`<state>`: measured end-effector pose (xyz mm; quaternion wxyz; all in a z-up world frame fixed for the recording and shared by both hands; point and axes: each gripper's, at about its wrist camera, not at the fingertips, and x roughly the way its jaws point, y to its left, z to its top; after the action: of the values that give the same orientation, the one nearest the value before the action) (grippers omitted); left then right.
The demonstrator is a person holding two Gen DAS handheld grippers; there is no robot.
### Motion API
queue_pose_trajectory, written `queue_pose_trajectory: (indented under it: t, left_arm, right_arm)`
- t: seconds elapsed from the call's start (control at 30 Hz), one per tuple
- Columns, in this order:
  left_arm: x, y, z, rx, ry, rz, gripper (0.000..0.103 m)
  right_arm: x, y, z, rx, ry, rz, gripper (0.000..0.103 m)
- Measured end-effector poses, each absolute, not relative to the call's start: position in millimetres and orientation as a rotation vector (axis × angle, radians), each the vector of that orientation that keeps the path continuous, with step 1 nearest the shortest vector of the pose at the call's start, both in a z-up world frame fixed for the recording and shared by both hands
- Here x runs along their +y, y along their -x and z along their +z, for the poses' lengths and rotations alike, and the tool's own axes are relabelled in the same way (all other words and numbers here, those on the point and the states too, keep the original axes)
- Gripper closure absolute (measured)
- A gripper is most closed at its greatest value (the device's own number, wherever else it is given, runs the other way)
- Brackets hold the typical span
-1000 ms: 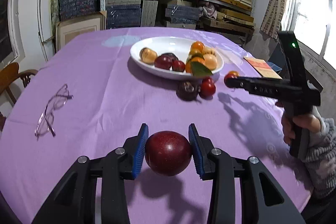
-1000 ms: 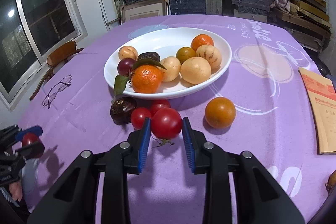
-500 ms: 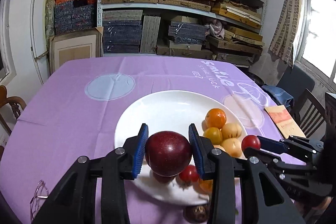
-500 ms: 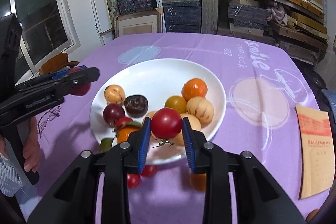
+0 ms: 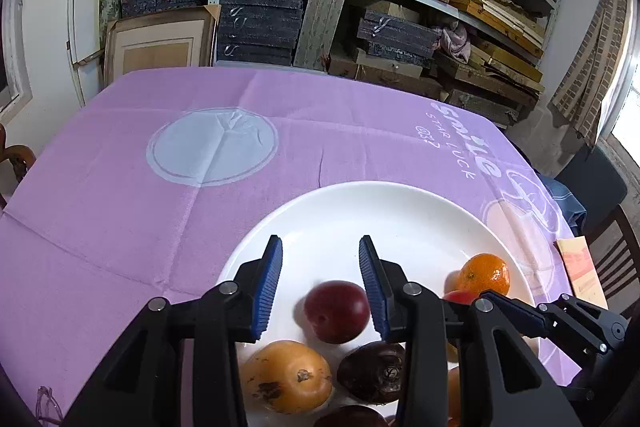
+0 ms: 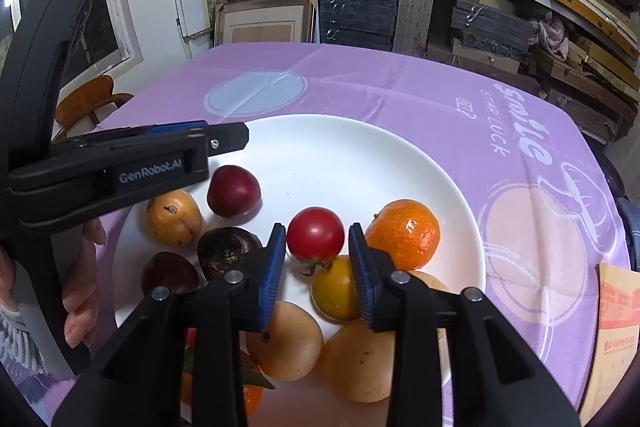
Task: Organize fruits
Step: 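Carry the plum onto the plate with the left tool while the right carries the tomato, then open and withdraw both tools from the plate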
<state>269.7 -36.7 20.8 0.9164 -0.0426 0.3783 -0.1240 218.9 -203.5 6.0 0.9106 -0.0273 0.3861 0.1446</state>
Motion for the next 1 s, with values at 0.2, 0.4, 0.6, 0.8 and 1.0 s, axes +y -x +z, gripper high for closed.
queue_pose_trajectory:
  t: [0.2,0.4,0.6,0.8,1.0]
  left_arm:
    - [-33,-252,34,0.759,0.079,-0.261,0.063]
    - [-19,-208,54,0.709,0.054,-0.244,0.051]
    - [-14,-143,50,0.695,-0.008,-0.231,0.043]
    - [-24,-88,22,0.699,-0.052,-0.256,0.039]
    - [-36,-60,2,0.685,-0.075,-0.236,0.025]
  right_arm:
    - [-220,-207,15,0.766,0.016,0.279,0.069]
    - [-253,-160,45,0.671,-0.048,0.258,0.053]
    - [-283,-94,52,0.592,-0.098,0.228,0.038]
    - [-311,-55,41,0.557,-0.185,0.201,0.027]
    - [-336,-45,25,0.566,-0.262,0.155,0.021]
